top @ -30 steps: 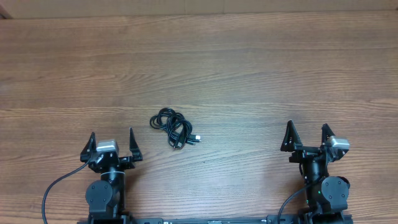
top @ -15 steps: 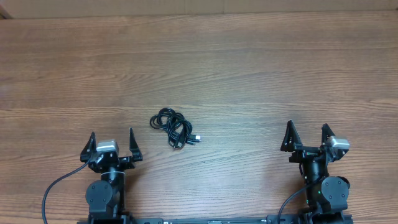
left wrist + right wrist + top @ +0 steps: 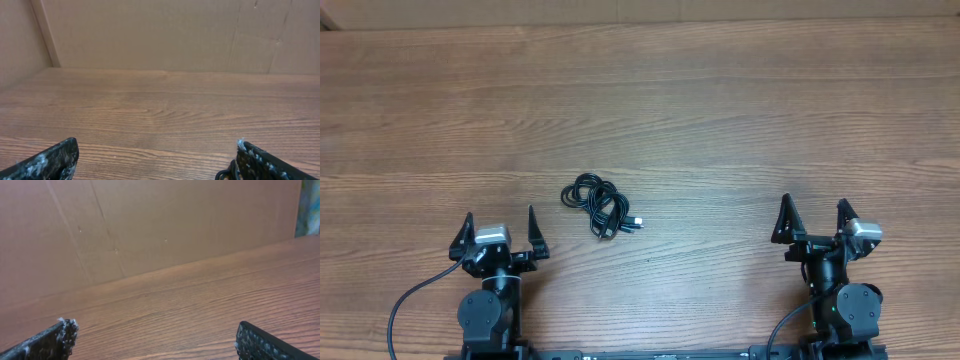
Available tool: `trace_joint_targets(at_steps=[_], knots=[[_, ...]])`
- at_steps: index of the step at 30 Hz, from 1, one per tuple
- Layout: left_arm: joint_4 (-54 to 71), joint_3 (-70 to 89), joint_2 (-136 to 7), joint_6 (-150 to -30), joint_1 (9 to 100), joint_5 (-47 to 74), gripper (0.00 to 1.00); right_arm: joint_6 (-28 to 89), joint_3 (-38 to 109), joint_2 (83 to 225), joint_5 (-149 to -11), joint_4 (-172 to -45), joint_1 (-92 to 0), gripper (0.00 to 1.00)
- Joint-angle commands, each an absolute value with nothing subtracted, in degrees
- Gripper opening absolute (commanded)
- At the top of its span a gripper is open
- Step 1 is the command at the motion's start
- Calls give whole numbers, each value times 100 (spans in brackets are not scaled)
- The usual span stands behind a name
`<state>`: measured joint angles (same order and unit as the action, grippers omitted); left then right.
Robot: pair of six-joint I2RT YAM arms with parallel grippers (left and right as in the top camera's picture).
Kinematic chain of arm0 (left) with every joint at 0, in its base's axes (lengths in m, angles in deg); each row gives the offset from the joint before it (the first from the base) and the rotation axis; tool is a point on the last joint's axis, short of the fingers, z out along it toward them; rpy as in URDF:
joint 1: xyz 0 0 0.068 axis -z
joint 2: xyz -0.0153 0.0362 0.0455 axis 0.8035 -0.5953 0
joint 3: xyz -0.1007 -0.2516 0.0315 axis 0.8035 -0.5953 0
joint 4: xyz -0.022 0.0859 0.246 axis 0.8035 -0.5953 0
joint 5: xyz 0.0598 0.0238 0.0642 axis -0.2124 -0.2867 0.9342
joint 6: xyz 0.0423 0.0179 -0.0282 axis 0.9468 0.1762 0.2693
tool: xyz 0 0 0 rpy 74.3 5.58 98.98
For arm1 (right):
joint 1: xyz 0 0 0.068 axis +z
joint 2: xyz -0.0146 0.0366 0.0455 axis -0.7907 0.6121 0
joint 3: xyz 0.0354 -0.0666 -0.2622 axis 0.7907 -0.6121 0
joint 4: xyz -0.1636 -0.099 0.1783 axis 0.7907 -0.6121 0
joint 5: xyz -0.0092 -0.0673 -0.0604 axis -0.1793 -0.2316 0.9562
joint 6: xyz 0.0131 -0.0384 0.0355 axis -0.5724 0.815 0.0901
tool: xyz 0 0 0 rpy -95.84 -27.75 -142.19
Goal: Untangle cables
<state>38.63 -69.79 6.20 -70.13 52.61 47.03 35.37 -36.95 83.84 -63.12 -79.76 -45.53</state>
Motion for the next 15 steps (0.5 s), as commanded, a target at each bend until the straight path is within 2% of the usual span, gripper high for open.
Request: trace_joint_targets(at_steps=[1,15], knots=[[3927,-7001,659,-6947,5237,4675,100,3550,-3754,8342,-6333,-7960,-4586,100],[4043,-7001,659,-6947,5237,4677,100,3550,-3754,8342,-6333,-7960,-4586,100]])
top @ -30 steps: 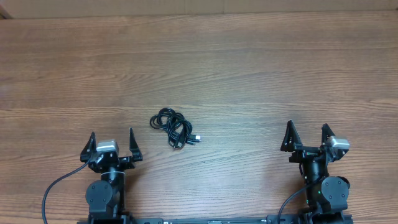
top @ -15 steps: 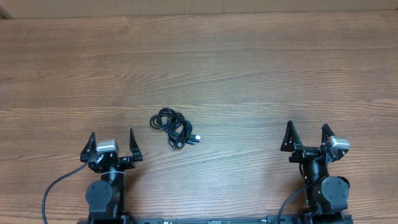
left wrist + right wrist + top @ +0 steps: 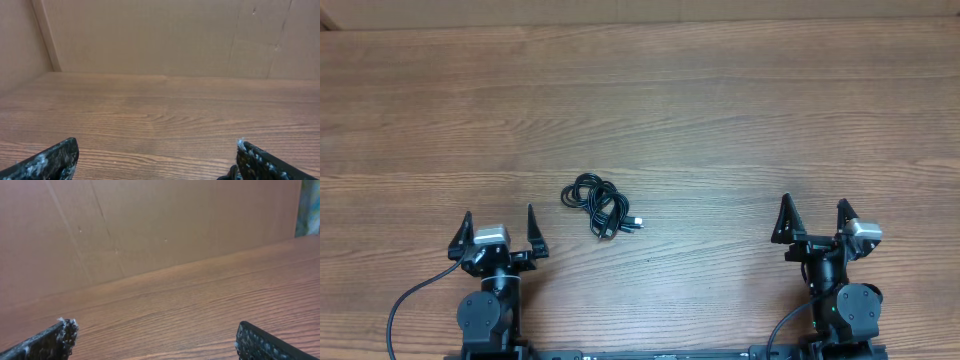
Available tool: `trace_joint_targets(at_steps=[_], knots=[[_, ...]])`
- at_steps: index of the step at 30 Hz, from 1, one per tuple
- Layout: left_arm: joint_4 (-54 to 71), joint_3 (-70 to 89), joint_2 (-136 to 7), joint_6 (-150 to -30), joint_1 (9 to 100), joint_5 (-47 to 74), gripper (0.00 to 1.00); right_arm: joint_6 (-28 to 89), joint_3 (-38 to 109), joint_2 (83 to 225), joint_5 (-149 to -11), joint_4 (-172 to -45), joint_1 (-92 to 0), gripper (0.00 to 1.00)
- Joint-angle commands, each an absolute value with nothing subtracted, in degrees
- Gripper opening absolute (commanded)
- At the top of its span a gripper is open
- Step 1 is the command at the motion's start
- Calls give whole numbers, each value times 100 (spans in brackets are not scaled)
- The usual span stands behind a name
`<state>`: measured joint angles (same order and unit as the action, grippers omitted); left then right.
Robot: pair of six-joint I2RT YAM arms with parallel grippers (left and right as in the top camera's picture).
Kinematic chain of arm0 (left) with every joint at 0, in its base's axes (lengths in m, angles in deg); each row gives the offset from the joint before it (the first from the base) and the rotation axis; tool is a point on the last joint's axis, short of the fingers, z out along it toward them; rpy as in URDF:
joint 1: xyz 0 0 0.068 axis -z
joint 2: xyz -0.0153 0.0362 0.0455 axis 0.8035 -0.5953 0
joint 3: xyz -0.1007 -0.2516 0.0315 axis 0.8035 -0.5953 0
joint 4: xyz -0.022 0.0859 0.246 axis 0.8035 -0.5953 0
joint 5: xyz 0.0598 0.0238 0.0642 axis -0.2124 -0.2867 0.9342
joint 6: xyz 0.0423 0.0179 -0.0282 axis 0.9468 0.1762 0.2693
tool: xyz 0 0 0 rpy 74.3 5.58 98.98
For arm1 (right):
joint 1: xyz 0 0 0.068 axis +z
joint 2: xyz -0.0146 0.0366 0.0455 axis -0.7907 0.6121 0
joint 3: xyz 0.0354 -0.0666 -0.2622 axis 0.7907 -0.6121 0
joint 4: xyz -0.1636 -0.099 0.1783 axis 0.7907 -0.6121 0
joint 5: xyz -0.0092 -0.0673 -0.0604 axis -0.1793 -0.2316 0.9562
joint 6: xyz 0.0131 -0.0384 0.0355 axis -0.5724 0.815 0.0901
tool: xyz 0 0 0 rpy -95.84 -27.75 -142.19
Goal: Untangle cables
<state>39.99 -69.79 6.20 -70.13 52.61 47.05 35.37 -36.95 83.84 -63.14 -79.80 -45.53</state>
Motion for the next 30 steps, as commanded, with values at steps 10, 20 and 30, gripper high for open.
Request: trace_joint_targets(at_steps=[10,20,30], knots=[[4174,-7001,659,-7057,5237,4673,100,3550,-3754,8342,-6333,-7960,-4586,100],[4263,-6990,659,-7079,5237,4673,100,3550,-3754,8342,-6333,-7960,-4586,100],[4259,-6782,659,-7352,5237,4675,100,3550,-3754,8342,-6333,-7960,-4586,100]])
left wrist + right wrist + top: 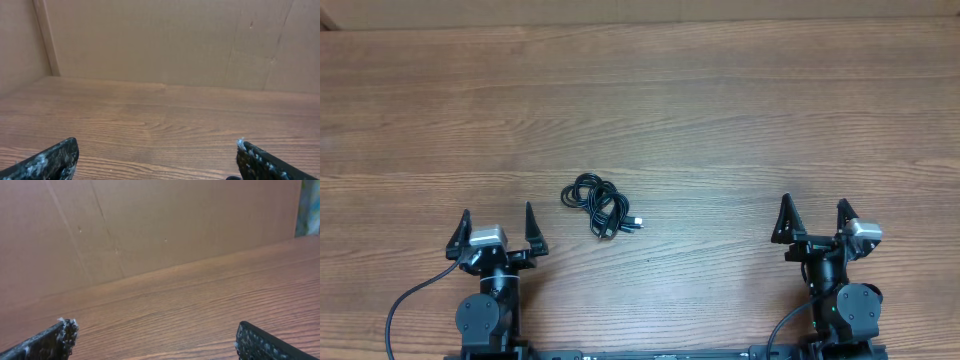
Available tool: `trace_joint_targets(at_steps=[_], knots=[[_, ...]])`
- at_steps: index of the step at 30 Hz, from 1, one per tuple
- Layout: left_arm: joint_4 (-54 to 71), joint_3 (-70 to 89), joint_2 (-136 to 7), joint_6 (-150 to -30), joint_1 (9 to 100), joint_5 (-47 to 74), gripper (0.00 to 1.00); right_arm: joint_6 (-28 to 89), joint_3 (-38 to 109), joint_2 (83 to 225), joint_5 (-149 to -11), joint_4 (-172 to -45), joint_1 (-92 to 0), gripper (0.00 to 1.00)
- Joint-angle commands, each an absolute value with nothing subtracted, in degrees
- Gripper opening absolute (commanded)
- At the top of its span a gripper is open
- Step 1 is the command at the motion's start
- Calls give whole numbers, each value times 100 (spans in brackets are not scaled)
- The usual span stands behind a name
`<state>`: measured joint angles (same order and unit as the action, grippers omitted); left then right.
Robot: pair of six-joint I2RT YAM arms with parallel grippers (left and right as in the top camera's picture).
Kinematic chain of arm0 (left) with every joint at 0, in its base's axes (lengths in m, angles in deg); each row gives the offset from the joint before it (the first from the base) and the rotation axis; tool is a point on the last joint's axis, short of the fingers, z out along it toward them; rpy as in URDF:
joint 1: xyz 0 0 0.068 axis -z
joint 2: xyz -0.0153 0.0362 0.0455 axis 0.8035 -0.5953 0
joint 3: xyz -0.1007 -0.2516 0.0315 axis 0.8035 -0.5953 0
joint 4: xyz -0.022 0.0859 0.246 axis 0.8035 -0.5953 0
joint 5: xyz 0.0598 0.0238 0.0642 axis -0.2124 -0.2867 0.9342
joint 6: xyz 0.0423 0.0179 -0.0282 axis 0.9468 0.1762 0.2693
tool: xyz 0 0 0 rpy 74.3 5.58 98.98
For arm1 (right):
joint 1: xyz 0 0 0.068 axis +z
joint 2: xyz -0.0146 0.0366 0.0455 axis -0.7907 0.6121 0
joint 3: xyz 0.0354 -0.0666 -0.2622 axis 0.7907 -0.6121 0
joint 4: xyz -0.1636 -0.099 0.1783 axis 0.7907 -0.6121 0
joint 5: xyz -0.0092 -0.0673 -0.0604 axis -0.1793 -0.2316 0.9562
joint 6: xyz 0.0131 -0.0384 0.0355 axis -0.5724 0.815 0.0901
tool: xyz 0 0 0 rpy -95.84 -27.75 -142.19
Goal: Untangle cables
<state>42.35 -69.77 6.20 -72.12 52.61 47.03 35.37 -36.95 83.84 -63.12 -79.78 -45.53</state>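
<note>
A small tangle of black cables point(601, 207) with a pale plug end lies on the wooden table point(720, 120), left of centre. My left gripper point(497, 222) stands open near the front edge, to the lower left of the tangle and apart from it. My right gripper point(814, 216) stands open at the front right, far from the cables. In the left wrist view the gripper point(157, 152) shows only bare wood between its fingers, with a sliver of black cable at the bottom right edge. The right wrist view also shows an empty gripper point(155, 337).
A brown cardboard wall point(150, 40) closes the far side of the table, with a corner at the left. The same wall point(150, 225) fills the back of the right wrist view. Each arm's base trails a black lead at the front edge.
The left wrist view has shifted slightly: the wall sits lower and less of the cable shows at its bottom right. The left gripper has turned a little. The right arm and tangle are unchanged.
At the oldest moment both grippers stood open at the front edge with the tangle lying between them. Over the moments the left gripper's view turned a little, the cable slipping toward its bottom edge. The tangle and right arm have stayed put.
</note>
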Motion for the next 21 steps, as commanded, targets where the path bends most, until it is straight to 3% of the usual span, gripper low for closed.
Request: trace_joint_targets(at_steps=[1,12,21], knots=[[4228,-6723,659,-7350,5237,4675,100,3550,-3754,8342,-6333,-7960,-4586,100],[3048,-5748,510,-6871,5237,4609,100,3550,-3754,8342,-6333,-7960,-4586,100],[3004,-4841,-952,-6443,5237,3715,100,3550,-3754,8342,-6333,-7960,-4586,100]])
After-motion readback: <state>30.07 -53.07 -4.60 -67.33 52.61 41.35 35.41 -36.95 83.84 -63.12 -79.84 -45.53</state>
